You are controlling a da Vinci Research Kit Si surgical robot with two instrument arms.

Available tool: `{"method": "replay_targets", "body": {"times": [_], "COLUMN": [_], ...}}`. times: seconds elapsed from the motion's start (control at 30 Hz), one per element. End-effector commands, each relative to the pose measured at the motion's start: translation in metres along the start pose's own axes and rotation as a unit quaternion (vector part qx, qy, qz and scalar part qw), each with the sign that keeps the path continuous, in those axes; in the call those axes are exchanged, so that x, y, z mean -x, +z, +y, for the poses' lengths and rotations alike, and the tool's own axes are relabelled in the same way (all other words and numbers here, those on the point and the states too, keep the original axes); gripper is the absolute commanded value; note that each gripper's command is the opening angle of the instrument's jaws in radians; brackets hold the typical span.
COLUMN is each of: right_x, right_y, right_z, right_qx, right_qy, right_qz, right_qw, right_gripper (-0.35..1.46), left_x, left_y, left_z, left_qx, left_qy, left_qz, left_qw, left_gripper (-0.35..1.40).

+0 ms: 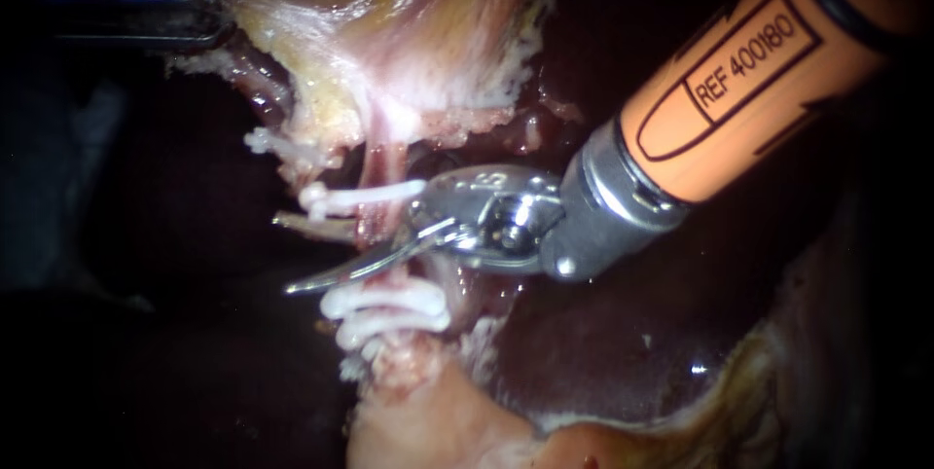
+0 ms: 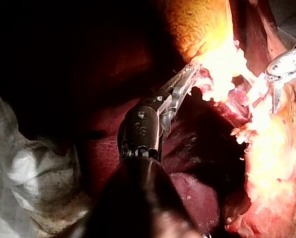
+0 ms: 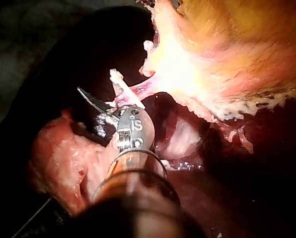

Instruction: Go to the cutting position right tube

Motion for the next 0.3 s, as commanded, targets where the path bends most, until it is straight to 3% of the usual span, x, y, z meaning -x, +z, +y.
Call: {"method": "replay_targets", "body": {"times": [0.03, 0.3], "right_x": [0.0001, 0.0001], "right_y": [0.0000, 0.0000], "right_z": [0.0000, 0.0000], "right_qx": [0.000, -0.001], "right_qy": [0.000, 0.000], "right_qz": [0.000, -0.001], "right_qw": [1.0000, 1.0000], "right_gripper": [1.35, 1.35], "left_x": [0.0000, 0.0000], "left_y": [0.0000, 0.0000], "left_z": [0.0000, 0.0000], "left_qx": [0.000, 0.000], "left_qy": [0.000, 0.000], "left_qz": [0.000, 0.000], "left_qw": [1.0000, 1.0000], "left_gripper": [-0.35, -0.35]}}
